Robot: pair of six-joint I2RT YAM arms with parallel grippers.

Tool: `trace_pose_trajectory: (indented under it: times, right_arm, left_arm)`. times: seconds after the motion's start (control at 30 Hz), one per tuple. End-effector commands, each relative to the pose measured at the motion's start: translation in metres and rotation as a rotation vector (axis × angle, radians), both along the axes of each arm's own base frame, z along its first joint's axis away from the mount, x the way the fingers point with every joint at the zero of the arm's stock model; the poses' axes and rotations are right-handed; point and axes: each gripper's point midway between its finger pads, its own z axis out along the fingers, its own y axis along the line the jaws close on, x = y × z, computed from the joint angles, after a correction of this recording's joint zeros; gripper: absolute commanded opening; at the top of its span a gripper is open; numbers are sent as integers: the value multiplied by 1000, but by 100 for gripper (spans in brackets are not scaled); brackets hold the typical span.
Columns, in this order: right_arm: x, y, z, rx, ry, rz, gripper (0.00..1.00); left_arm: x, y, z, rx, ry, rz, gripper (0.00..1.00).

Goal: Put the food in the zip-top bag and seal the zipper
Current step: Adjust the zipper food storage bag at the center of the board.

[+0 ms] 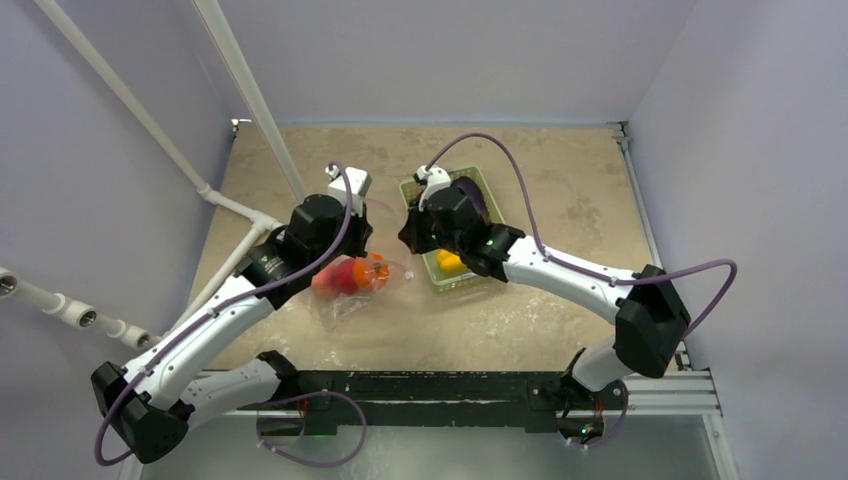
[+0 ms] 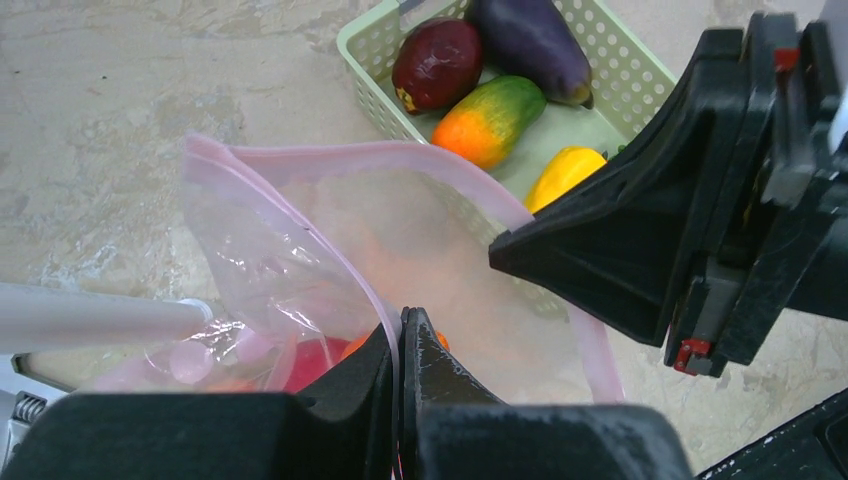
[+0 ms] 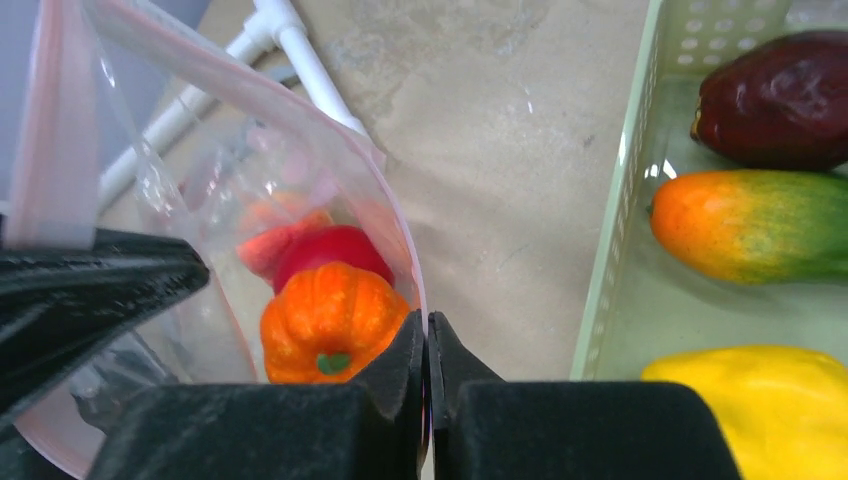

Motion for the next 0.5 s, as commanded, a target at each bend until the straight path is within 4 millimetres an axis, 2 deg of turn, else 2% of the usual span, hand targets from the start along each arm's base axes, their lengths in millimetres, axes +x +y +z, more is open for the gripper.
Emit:
trace_pose_trajectory:
  times: [0.0,0.27,0.47]
  right_arm:
    - [17,3,60,81,-112,-50,0]
    - [12,-1,114,138,-209,-39,0]
    - [-4,-2,161,183,-272,1,0]
  left_arm:
    - [-3,10,32,-23,-81,19,0]
    - [-26,32,81,-62,-114,50,0]
    - [-45,52,112,-101,-141,80,0]
